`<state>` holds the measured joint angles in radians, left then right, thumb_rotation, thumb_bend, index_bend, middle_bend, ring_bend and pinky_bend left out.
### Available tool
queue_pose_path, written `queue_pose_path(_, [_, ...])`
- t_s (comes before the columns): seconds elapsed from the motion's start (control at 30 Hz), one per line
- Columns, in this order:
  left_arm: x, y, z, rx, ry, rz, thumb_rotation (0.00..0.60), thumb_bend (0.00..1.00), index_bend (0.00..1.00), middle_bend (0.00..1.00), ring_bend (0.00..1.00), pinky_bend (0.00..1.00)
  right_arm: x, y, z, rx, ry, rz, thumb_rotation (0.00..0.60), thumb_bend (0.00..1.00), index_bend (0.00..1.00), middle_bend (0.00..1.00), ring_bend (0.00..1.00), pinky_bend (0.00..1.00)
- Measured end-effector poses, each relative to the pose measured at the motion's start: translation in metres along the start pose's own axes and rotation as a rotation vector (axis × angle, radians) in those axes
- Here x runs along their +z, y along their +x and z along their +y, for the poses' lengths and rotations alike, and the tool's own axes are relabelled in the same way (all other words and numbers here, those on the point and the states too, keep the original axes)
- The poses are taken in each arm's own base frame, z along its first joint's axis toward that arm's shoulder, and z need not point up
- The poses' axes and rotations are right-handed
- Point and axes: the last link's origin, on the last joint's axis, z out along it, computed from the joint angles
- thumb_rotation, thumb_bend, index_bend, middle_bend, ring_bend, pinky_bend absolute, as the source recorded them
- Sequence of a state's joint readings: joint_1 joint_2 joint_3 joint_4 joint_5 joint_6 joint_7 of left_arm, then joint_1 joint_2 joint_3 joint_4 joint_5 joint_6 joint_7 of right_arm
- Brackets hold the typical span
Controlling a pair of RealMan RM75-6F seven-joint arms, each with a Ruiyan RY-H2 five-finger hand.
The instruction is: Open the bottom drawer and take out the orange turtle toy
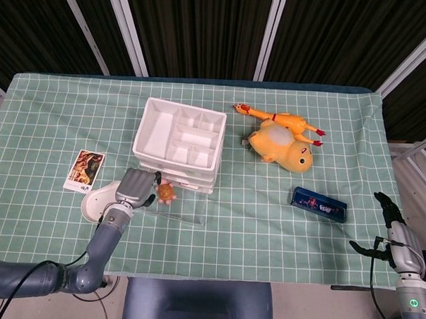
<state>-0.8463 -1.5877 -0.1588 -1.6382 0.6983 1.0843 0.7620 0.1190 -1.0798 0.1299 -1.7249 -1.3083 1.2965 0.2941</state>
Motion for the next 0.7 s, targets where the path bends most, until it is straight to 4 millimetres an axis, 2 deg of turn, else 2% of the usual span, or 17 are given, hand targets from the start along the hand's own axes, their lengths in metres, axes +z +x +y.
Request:
queue_pose_path(0.47, [-0.001,-0.012,-0.001,0.063,-0.024,0.009,0.6,0.33,0.46,1.0,1.0,1.0,0.0,0.0,0.0,0.007,-0.002,-0.003,0.6,0.1,0.0,0.0,0.0,0.18])
queue_pose_path(0.7, [0.0,-0.007,0.0,0.206,-0.152,0.079,0.6,0.29,0.44,1.0,1.0,1.0,0.0,0.001,0.0,0.011,-0.002,-0.003,0.6,0.1,0.0,0.0,0.0,0.18])
